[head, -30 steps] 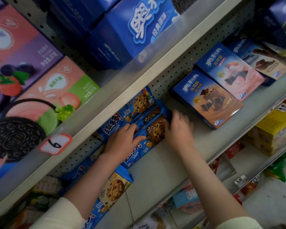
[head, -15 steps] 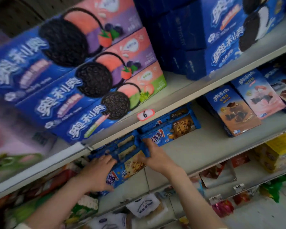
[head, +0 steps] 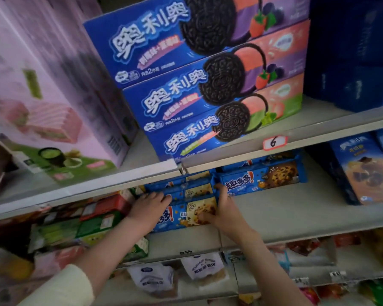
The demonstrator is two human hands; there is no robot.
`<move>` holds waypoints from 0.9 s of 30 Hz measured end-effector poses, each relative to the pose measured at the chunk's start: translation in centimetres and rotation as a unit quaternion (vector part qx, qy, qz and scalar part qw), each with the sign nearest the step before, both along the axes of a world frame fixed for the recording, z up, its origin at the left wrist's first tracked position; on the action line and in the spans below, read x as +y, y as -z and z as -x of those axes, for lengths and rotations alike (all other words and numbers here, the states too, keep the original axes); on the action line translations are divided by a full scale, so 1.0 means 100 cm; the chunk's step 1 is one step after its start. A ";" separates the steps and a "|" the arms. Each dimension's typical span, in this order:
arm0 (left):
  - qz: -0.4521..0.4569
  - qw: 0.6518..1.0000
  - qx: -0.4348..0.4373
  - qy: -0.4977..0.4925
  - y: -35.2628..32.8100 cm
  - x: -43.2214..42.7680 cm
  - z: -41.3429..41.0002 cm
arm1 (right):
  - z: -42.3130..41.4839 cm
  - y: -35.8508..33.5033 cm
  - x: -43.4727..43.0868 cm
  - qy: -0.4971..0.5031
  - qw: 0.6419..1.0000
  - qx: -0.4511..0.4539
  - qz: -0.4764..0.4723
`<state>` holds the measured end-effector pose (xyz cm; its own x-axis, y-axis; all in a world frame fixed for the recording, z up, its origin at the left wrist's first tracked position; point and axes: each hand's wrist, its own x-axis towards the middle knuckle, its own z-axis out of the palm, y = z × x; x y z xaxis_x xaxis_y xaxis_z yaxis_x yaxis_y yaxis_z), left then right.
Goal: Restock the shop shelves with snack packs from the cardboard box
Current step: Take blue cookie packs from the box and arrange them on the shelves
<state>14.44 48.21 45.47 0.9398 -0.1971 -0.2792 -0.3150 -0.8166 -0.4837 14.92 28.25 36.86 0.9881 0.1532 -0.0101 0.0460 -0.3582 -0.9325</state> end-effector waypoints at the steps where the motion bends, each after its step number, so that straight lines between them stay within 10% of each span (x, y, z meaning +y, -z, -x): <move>1: 0.018 1.000 0.006 -0.015 0.000 0.002 0.001 | 0.000 0.001 0.003 -0.001 1.000 -0.003 0.003; 14: 0.144 0.988 0.026 -0.058 0.016 -0.013 -0.009 | -0.006 0.003 -0.005 -0.001 0.993 -0.075 0.089; 20: 0.148 0.988 0.023 -0.022 0.019 -0.013 -0.017 | -0.019 -0.024 -0.001 -0.019 0.885 -0.268 0.381; 27: 0.187 0.982 0.021 -0.010 0.022 -0.013 -0.012 | -0.039 -0.046 -0.001 -0.178 0.845 -0.179 0.472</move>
<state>15.63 46.94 43.25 0.9339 -0.2744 -0.2292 -0.3098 -0.9410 -0.1360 18.80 28.11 41.42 0.8465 0.5324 -0.0043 0.5264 -0.8382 -0.1427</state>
